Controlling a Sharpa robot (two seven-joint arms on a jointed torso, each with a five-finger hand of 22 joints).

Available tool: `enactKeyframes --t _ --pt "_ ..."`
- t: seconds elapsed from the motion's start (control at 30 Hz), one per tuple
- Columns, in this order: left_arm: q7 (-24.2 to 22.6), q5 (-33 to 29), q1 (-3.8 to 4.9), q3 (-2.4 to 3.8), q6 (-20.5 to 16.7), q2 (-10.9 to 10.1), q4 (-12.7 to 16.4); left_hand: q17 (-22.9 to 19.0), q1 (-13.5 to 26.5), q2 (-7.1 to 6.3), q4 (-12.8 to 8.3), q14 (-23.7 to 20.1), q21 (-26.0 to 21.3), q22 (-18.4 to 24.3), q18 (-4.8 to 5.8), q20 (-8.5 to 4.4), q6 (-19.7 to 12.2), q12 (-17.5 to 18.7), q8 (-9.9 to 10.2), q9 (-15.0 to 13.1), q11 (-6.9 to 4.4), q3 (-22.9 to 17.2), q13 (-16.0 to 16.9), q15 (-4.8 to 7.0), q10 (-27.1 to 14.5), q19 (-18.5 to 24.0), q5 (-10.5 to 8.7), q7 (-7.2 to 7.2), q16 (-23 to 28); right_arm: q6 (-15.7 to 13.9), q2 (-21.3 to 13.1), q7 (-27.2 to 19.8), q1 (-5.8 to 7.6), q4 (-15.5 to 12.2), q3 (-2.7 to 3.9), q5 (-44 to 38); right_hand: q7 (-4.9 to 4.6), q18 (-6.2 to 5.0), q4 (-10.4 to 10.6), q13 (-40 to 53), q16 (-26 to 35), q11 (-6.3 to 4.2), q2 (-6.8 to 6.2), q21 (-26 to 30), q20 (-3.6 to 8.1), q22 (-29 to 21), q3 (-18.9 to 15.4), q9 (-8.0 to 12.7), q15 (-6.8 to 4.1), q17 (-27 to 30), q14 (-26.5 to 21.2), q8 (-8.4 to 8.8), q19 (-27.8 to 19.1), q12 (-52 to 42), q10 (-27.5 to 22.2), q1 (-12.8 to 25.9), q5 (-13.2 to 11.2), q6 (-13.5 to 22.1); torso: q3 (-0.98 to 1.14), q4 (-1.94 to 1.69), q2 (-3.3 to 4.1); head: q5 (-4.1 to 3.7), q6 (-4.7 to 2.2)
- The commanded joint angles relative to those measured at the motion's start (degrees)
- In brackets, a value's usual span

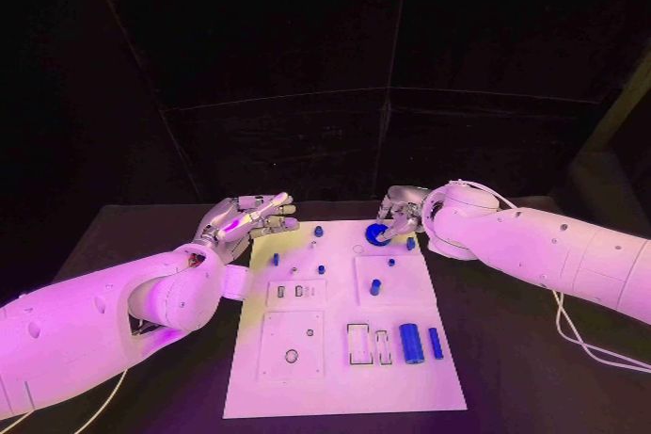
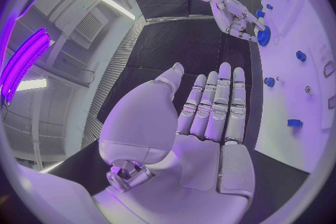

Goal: Assemble the parts on the task board

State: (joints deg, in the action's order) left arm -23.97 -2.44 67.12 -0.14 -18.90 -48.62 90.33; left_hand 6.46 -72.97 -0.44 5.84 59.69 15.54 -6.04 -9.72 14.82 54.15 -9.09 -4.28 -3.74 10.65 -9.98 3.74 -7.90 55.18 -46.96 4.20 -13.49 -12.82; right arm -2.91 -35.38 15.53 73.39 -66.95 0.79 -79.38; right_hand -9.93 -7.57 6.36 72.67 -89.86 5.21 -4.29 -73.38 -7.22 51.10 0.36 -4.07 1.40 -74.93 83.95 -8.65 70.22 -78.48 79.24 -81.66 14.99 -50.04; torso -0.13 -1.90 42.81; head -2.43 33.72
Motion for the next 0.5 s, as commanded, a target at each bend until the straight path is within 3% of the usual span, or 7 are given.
enactKeyframes --t 0.03,0.1,0.4,0.5 --pt "-0.2 0.0 0.08 0.05 0.8 0.1 0.0 0.1 -0.1 0.59 -0.4 0.3 -0.3 0.1 -0.83 0.00 0.3 0.3 0.3 0.0 0.04 -0.1 0.0 -0.29 0.1 -0.5 -0.33 -0.07 0.4 1.5 0.2 0.0 0.07 0.2 0.01 -1.2 -0.09 0.24 -0.5 0.3 -0.1 -0.02 0.59 -0.4 -0.15 0.0 0.0 0.1 0.04 -15.1 6.0 -0.45 -0.1 -0.3 0.3 0.4 0.2 -0.1 0.02 0.00 0.00 -0.02 0.13" --pt "-0.2 0.0 0.08 0.05 0.8 0.1 0.0 0.1 -0.1 0.59 -0.4 0.3 -0.3 0.1 -0.83 0.00 0.3 0.3 0.3 0.0 0.04 -0.1 0.0 -0.29 0.1 -0.5 -0.33 -0.07 0.4 1.7 0.2 0.1 0.03 0.2 0.01 -1.6 -0.35 0.24 -1.0 0.5 -0.1 0.45 0.66 -0.5 -0.68 0.0 0.2 0.1 0.62 -15.1 6.0 -0.52 0.0 -0.4 0.4 0.6 0.1 -0.2 0.03 -0.01 -0.01 -0.01 0.16" --pt "-0.2 0.0 0.08 0.05 0.9 0.1 -0.1 0.1 -0.1 0.62 -0.5 0.3 -0.3 0.1 -0.84 -0.01 0.3 0.3 0.3 0.0 0.00 -0.1 0.0 -0.27 0.2 -0.5 -0.32 -0.03 0.5 2.1 0.4 0.2 -0.08 0.5 -0.03 -2.8 -0.27 0.27 -1.8 0.9 -0.1 0.21 1.18 -0.8 -0.68 0.3 0.8 0.1 0.50 -15.1 6.0 -0.77 0.1 -0.6 0.5 0.2 0.2 -0.6 0.05 0.02 0.01 -0.07 0.19" --pt "-0.2 0.0 0.08 0.05 0.9 0.1 -0.1 0.1 -0.1 0.62 -0.5 0.3 -0.3 0.1 -0.84 -0.01 0.3 0.3 0.3 0.0 0.00 -0.1 0.0 -0.27 0.2 -0.5 -0.32 -0.03 0.5 1.7 0.5 0.2 -0.17 0.6 -0.04 -3.9 -0.10 0.30 -2.4 1.3 -0.1 0.03 1.74 -0.9 -0.53 0.4 1.6 0.0 0.32 -15.1 6.0 -1.16 0.1 -0.9 0.8 -0.3 -0.9 -1.4 0.07 0.01 0.02 -0.07 0.23"
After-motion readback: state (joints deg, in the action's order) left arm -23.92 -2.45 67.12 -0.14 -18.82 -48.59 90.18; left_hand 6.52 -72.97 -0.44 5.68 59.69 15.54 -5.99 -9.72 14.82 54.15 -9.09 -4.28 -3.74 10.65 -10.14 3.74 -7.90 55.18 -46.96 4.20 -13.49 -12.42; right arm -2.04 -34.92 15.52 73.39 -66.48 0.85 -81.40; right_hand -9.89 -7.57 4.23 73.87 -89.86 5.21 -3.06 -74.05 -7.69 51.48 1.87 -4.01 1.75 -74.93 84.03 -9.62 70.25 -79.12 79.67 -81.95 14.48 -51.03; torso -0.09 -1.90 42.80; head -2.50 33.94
